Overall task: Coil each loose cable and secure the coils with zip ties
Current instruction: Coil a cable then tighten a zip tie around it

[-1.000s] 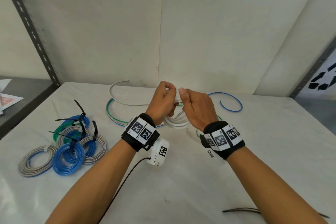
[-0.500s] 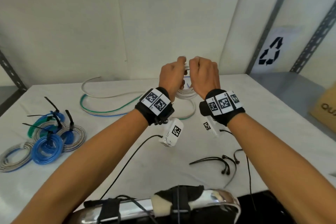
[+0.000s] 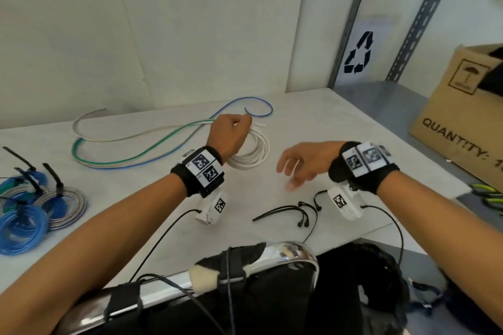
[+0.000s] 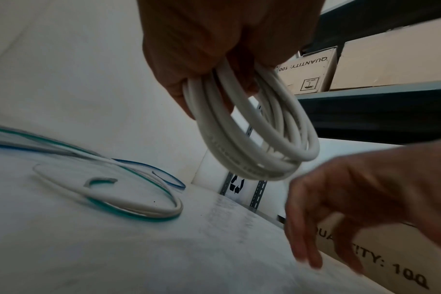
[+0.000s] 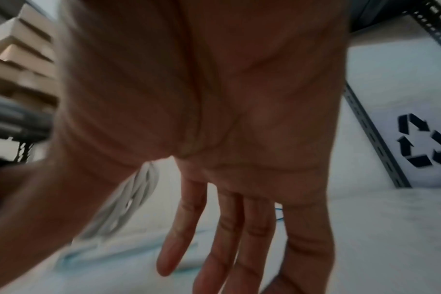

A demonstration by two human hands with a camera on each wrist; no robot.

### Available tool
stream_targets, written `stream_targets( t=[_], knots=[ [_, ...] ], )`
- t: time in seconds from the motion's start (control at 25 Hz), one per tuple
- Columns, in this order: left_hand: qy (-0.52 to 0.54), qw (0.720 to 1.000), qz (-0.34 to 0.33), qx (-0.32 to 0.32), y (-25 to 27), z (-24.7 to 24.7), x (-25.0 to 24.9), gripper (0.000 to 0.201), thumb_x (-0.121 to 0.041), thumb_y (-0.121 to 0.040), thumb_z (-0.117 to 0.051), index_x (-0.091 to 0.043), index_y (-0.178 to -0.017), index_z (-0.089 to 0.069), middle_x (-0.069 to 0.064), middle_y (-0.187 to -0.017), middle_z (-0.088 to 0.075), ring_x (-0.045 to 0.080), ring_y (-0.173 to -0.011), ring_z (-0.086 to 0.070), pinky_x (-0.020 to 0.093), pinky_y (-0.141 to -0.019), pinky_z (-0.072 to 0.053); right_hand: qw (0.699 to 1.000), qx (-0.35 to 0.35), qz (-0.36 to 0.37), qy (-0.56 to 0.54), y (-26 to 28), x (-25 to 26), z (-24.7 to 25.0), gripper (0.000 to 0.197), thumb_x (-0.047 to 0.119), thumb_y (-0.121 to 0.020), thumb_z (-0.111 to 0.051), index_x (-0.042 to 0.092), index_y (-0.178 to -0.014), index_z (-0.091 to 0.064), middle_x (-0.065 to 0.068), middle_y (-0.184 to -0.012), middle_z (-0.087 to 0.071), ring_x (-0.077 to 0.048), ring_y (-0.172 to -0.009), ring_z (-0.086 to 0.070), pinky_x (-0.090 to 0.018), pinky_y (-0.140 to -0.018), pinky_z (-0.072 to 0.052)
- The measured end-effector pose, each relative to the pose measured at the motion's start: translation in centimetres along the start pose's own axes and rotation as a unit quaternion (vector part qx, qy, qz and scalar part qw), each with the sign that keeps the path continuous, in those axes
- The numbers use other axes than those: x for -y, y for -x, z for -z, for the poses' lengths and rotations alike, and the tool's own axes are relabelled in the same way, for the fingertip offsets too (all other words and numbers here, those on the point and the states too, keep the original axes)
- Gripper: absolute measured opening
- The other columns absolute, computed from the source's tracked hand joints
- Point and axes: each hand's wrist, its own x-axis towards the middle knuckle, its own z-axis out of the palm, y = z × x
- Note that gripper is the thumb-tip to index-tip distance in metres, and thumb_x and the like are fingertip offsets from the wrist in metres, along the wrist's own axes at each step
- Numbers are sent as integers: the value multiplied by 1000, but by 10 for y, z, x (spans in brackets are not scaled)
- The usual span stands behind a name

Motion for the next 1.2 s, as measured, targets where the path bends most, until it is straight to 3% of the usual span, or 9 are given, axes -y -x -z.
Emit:
stream_targets(
  t=[0.12,0.24,0.4,0.52,0.64,0.72,0.92,1.08,1.2],
  knots=[
    [-3,1000,5,8,-5,-4,6,45,-35,-86,-50,3,-63,-52,11,-59,-44,18,-50,-39,35,-56,-35,971,37,-97,214,-2,-7,-26,86,57,-61,-89,23,-129,-49,0,-127,-46,-24,-118,-52,-38,-93,-49],
    [10,1000,10,26,-4,-8,8,36,-34,-85,-50,-8,-60,-51,8,-58,-44,16,-45,-35,32,-54,-33,961,26,-117,248,-7,-8,-42,98,59,-59,-89,17,-133,-41,-7,-131,-39,-27,-116,-48,-37,-81,-46],
    [26,999,22,35,-3,-10,10,35,-35,-84,-50,-13,-57,-49,4,-56,-46,12,-41,-34,29,-52,-32,983,26,-90,156,-14,-6,-41,71,45,-65,-92,13,-117,-55,-6,-123,-54,-18,-79,-62,-34,-67,-56],
    [36,998,34,31,-4,-7,11,35,-36,-83,-50,-15,-55,-48,7,-58,-46,13,-41,-34,25,-48,-33,991,0,-82,104,-29,-11,-36,48,38,-66,-93,14,-100,-68,-5,-106,-70,-17,-74,-69,-32,-72,-62],
    [38,998,40,20,-4,-2,14,35,-34,-86,-51,-13,-57,-51,7,-58,-47,17,-43,-37,24,-45,-35,994,-27,-93,50,-45,-12,-28,39,32,-71,-91,11,-97,-71,-4,-92,-75,-13,-66,-70,-28,-69,-62],
    [41,998,45,12,-3,1,17,37,-29,-90,-51,-13,-56,-50,6,-55,-45,17,-43,-37,23,-44,-36,992,-72,-103,22,-56,-12,-23,32,26,-77,-88,8,-99,-73,-6,-92,-75,-15,-69,-71,-27,-69,-61],
    [46,998,48,-6,-5,7,19,38,-25,-93,-51,-13,-56,-51,7,-57,-48,17,-44,-39,23,-43,-36,979,-171,-112,0,-81,-11,-17,15,11,-90,-72,4,-104,-73,-14,-106,-73,-31,-94,-72,-41,-87,-60],
    [56,997,47,-5,-4,7,21,38,-28,-90,-51,-16,-54,-50,10,-61,-50,19,-45,-40,23,-43,-36,974,-202,-82,-65,-89,-16,-11,17,5,-96,-56,7,-101,-72,-11,-104,-69,-31,-99,-70,-41,-93,-58],
    [53,997,53,-7,-4,7,22,40,-26,-92,-51,-17,-53,-50,10,-62,-49,21,-47,-40,25,-46,-36,975,-207,-50,-63,-87,-23,-8,18,1,-93,-60,15,-96,-70,-9,-106,-69,-26,-102,-68,-36,-94,-56]
  ],
)
